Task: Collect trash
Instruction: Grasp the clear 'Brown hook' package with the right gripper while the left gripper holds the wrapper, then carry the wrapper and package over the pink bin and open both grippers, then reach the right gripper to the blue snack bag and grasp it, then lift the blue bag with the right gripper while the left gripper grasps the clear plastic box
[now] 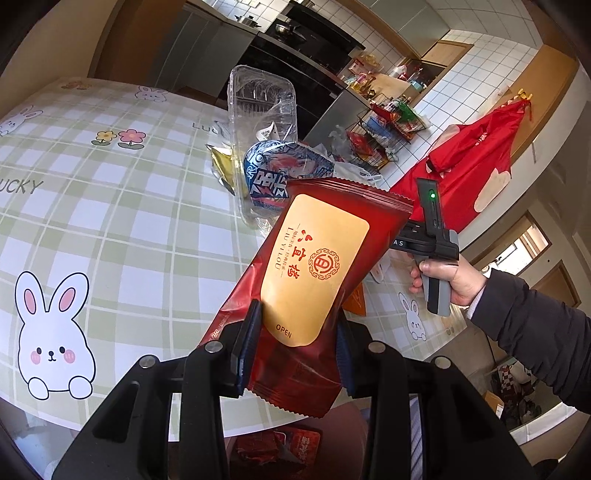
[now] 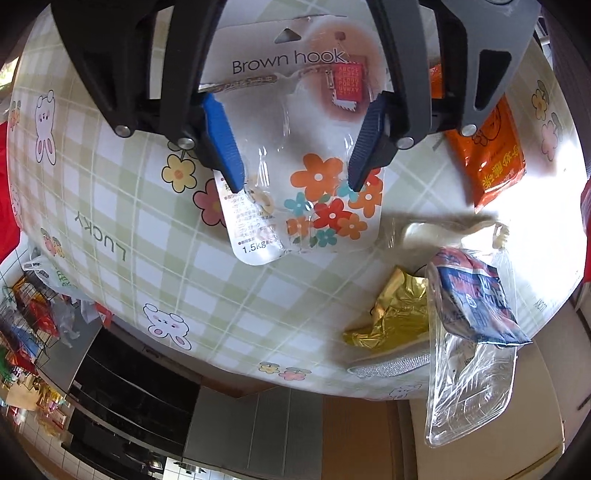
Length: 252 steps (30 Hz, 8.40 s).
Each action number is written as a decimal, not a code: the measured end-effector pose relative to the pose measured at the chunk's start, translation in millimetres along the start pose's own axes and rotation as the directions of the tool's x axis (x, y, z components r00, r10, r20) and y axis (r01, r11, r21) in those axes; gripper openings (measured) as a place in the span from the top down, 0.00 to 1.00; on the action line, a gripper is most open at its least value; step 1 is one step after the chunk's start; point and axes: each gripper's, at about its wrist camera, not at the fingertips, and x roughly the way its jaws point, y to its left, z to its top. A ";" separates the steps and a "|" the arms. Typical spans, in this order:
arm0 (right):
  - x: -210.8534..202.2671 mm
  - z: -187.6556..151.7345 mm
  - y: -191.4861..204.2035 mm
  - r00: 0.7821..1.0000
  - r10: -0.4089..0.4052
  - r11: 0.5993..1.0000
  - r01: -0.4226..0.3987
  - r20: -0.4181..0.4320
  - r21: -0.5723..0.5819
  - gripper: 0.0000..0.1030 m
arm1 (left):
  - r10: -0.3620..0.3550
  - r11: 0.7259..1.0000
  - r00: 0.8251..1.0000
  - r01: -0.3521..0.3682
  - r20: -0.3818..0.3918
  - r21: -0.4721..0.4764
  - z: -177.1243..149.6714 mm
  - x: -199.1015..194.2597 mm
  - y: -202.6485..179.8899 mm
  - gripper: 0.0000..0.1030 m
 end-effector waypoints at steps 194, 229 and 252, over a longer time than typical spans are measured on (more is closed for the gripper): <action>-188.4 -72.9 120.9 0.958 0.041 0.997 -0.059 0.284 0.055 0.05 | 0.085 0.996 0.995 -0.084 0.042 -0.031 -27.7 -67.8 -16.2 0.12; -39.1 70.3 173.5 0.999 -0.019 0.873 -0.005 -0.044 -0.489 0.85 | 0.116 0.985 0.993 -0.112 0.020 -0.130 -59.5 -45.6 30.1 0.13; -144.4 -102.8 63.3 0.932 0.095 0.905 -0.227 0.349 0.361 0.85 | 0.026 0.957 0.987 0.020 -0.156 0.288 18.4 40.4 -60.2 0.44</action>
